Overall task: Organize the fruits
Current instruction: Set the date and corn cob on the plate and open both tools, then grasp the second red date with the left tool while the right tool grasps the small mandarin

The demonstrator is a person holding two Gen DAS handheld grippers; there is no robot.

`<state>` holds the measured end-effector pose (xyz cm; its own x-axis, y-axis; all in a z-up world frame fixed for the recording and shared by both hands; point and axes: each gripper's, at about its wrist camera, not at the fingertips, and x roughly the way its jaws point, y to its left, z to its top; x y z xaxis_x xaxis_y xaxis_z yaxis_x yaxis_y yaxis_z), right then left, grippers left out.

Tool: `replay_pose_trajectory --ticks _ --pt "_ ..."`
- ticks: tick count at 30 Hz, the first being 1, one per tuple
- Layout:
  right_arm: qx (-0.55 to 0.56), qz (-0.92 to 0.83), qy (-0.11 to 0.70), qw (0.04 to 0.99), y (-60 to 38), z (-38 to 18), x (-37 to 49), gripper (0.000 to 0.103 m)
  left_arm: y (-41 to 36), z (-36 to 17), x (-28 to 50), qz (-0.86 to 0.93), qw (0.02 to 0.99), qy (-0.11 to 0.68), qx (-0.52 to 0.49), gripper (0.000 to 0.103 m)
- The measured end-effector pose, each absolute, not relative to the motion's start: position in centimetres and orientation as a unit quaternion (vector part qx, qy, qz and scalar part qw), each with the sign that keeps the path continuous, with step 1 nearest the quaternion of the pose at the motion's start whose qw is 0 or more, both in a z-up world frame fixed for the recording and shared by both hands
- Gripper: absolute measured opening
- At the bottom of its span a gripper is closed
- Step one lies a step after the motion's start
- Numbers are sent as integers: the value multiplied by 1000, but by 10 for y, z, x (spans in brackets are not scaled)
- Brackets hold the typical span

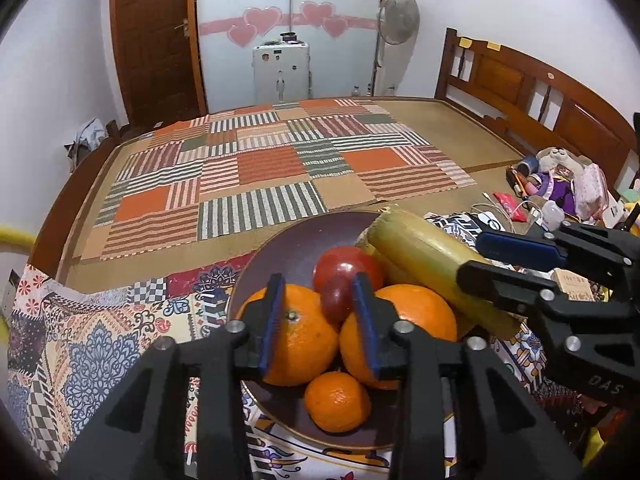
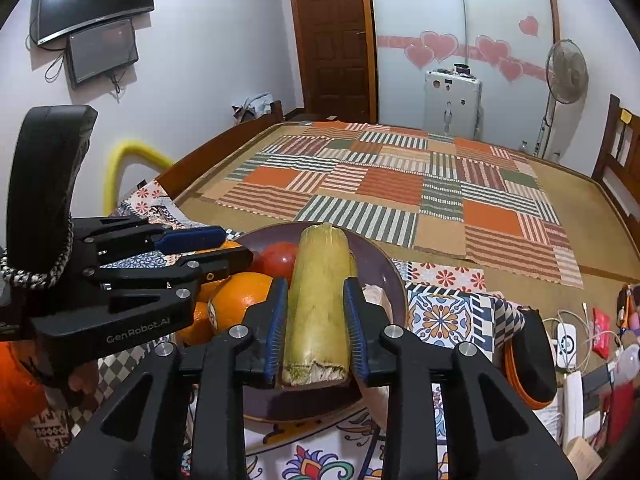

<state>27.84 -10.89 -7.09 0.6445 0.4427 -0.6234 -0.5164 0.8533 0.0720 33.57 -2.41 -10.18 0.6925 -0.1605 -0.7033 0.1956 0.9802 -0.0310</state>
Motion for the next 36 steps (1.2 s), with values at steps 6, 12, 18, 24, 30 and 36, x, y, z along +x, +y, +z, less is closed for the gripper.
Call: replay_pose_trajectory --ticks 6,12,18,24,30,36 --pt "-68 266 315 908 -107 -65 262 29 -13 -92 312 -94 923 373 23 37" --pt "-69 264 281 920 -106 -48 231 43 3 -65 258 -80 938 337 28 37" --pt "-77 262 248 929 -102 -37 192 53 22 -40 203 -68 948 310 13 41" --pt "-82 281 238 926 -91 -40 153 56 36 -34 147 -51 956 290 11 60" --pt "-66 305 255 915 -82 -63 127 59 47 -50 105 -39 952 303 13 60" --pt "-64 330 297 894 -65 -99 118 59 52 -73 79 -43 944 328 7 60"
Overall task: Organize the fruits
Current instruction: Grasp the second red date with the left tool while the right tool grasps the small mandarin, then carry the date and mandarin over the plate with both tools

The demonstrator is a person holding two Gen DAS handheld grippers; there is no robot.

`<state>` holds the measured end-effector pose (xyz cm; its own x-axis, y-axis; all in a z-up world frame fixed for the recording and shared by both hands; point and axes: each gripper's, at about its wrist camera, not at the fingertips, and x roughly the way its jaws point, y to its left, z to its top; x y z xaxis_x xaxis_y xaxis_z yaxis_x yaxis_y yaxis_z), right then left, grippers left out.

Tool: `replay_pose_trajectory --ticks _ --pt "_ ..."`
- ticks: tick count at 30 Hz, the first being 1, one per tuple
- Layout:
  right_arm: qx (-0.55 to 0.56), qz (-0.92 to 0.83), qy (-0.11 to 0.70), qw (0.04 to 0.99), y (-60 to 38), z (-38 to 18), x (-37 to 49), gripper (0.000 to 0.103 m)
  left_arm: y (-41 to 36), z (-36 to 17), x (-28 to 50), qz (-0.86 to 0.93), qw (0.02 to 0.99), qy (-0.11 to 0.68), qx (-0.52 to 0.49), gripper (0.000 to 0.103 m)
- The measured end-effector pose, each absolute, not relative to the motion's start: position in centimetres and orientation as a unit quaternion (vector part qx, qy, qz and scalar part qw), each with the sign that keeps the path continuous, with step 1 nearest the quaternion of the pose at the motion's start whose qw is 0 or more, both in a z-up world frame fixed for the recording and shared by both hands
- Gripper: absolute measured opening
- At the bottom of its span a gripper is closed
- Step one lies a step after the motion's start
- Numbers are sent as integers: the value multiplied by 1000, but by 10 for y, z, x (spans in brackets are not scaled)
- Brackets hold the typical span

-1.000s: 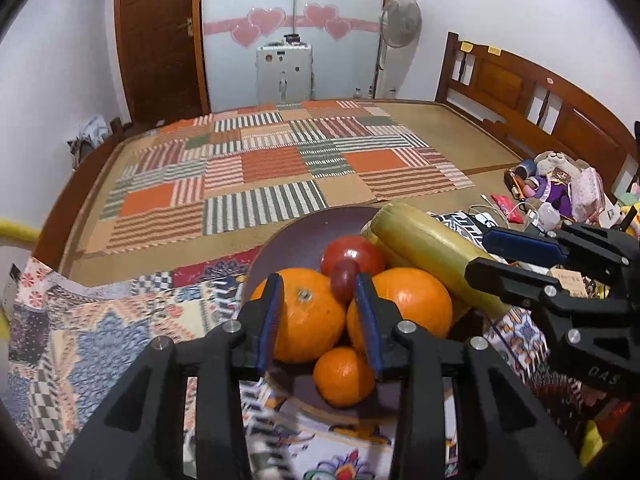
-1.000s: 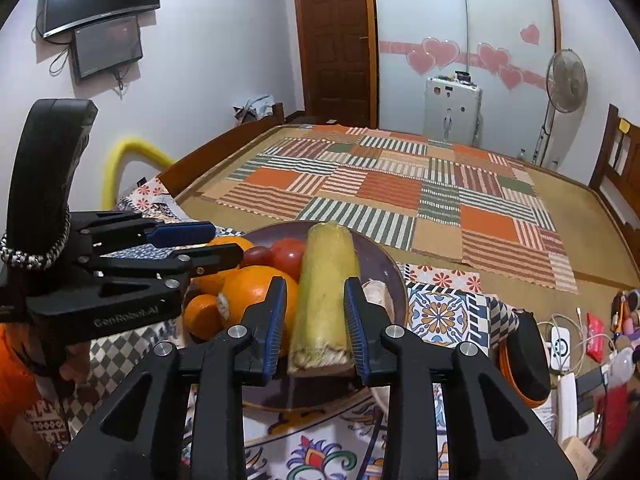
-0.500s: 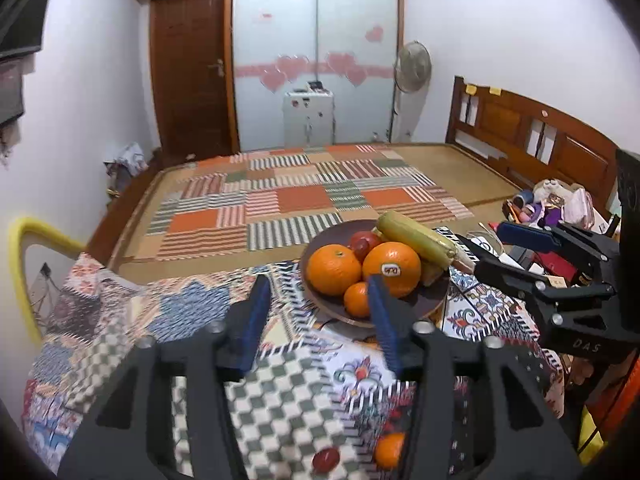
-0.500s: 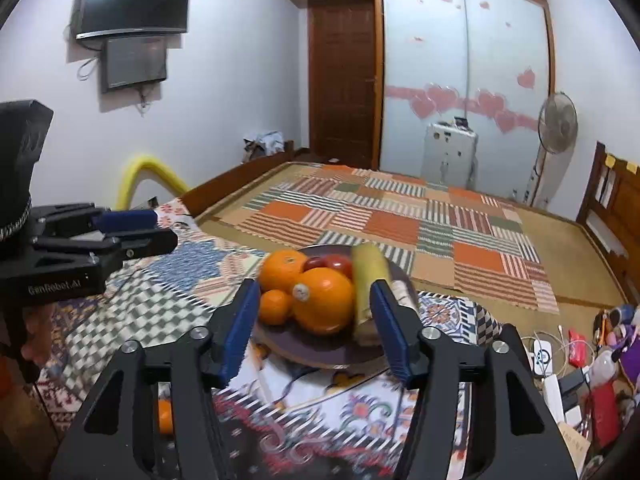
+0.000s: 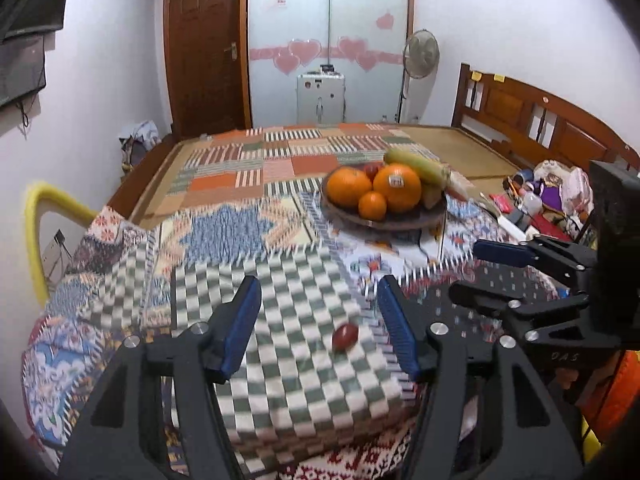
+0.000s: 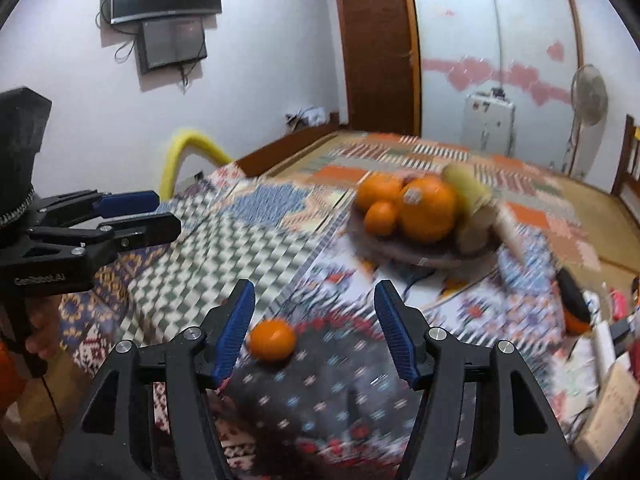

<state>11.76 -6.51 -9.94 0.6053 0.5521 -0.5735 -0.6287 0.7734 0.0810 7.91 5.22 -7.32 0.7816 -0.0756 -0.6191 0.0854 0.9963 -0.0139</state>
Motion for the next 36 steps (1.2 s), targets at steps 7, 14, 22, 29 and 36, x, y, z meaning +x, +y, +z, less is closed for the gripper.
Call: replay_pose_trajectory --ticks 7,14,22,29,36 --pt "-78 343 333 875 -44 -131 109 59 54 -102 70 -48 934 353 -2 60" --pt "-81 348 351 866 -35 -144 114 35 55 -128 75 -50 924 379 -15 57" --pt "-70 338 329 879 -51 -137 112 32 41 -145 92 -66 915 399 -16 43" --pt "-54 314 316 894 -78 -126 117 32 34 -155 112 -63 911 408 -18 36" --pt "-38 298 315 900 -98 -124 126 32 33 -156 121 -55 912 407 -23 21"
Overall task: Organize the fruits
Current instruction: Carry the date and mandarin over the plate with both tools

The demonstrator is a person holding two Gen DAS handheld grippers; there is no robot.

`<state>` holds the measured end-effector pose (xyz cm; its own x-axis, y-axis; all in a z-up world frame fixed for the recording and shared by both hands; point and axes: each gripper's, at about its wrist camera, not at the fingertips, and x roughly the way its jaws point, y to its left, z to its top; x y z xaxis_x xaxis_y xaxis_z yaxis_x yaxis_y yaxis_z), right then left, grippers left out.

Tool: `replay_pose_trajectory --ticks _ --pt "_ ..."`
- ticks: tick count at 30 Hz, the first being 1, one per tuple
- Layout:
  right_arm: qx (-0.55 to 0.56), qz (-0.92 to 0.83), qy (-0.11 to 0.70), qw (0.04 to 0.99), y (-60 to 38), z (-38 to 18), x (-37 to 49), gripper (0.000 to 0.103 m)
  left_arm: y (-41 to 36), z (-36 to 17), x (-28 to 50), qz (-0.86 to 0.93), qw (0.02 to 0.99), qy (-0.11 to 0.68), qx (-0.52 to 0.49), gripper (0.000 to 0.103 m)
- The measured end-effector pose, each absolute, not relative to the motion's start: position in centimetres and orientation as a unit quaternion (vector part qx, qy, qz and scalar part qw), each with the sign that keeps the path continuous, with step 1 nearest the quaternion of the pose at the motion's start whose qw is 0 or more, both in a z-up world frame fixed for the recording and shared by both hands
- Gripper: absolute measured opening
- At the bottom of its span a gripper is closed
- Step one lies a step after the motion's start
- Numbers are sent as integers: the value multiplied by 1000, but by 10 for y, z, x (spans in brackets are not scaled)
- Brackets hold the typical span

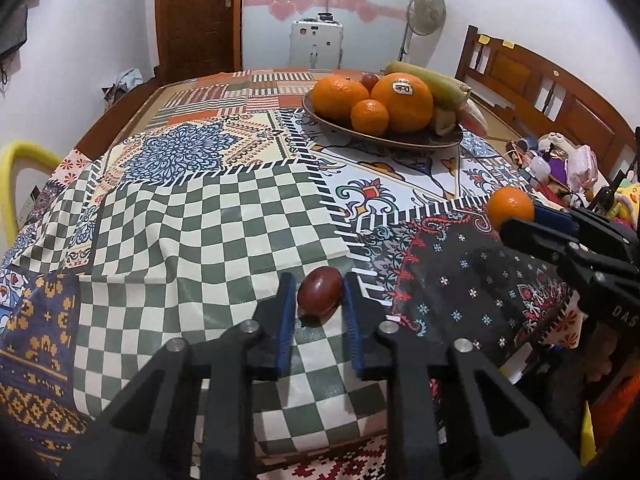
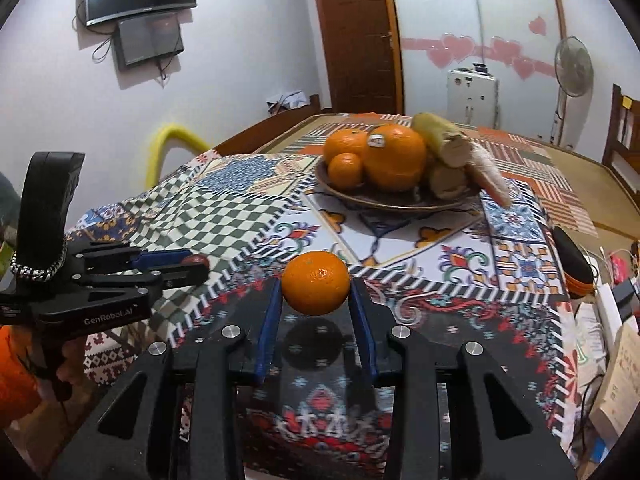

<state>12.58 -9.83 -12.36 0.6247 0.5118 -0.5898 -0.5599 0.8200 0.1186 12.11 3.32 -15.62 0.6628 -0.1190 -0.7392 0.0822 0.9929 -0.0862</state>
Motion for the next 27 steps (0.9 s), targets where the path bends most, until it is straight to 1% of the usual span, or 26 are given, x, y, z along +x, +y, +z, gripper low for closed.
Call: replay_pose_trajectory --ticks 6,17,27 --pt "-37 287 312 905 -110 -121 132 32 31 -150 124 -60 912 405 -22 20" --pt "-37 275 284 918 -124 -99 149 32 10 -110 139 -84 928 362 -8 20" --pt "-44 270 272 923 -122 -89 177 32 -15 -87 175 -106 937 334 1 20"
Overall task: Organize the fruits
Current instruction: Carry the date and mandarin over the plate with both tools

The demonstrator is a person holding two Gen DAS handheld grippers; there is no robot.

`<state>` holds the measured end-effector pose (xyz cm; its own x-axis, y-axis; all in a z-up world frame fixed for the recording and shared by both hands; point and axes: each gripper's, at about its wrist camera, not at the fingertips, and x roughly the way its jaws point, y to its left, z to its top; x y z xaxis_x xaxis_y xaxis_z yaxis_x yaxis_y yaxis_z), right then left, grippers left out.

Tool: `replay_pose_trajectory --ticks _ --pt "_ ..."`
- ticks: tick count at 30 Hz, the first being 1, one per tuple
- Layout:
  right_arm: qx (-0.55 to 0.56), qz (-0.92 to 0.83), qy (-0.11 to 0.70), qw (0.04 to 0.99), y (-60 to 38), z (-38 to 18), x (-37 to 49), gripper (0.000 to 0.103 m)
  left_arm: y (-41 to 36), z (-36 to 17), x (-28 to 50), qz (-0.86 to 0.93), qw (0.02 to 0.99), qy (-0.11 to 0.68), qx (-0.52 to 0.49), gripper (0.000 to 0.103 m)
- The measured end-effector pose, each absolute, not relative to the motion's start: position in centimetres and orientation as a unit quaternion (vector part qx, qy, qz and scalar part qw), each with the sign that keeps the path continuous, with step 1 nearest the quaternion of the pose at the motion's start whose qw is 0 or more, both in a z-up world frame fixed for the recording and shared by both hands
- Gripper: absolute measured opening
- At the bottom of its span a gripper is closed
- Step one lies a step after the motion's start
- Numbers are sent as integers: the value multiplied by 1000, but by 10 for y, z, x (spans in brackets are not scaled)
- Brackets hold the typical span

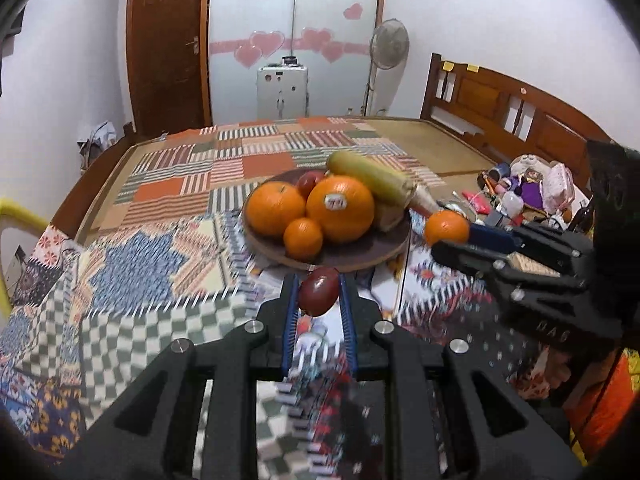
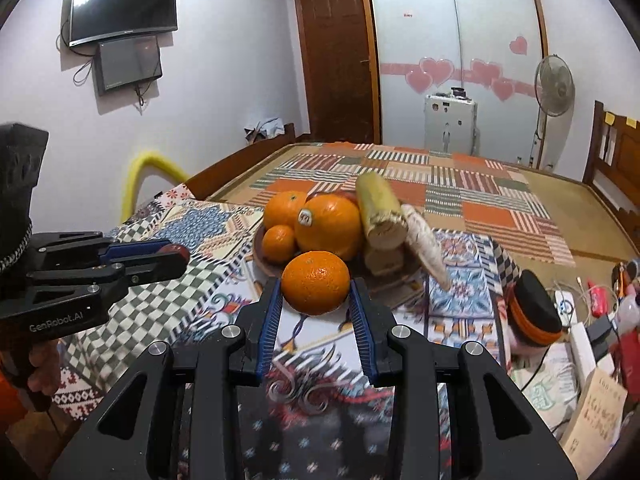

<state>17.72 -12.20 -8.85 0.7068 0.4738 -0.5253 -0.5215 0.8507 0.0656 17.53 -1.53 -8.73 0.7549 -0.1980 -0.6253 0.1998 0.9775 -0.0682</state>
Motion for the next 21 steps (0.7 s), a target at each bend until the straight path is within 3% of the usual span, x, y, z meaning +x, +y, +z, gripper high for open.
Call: replay_pose_trajectory --ticks 21 --pt "-87 277 342 894 -104 -112 230 32 -43 -116 249 -132 915 379 41 20"
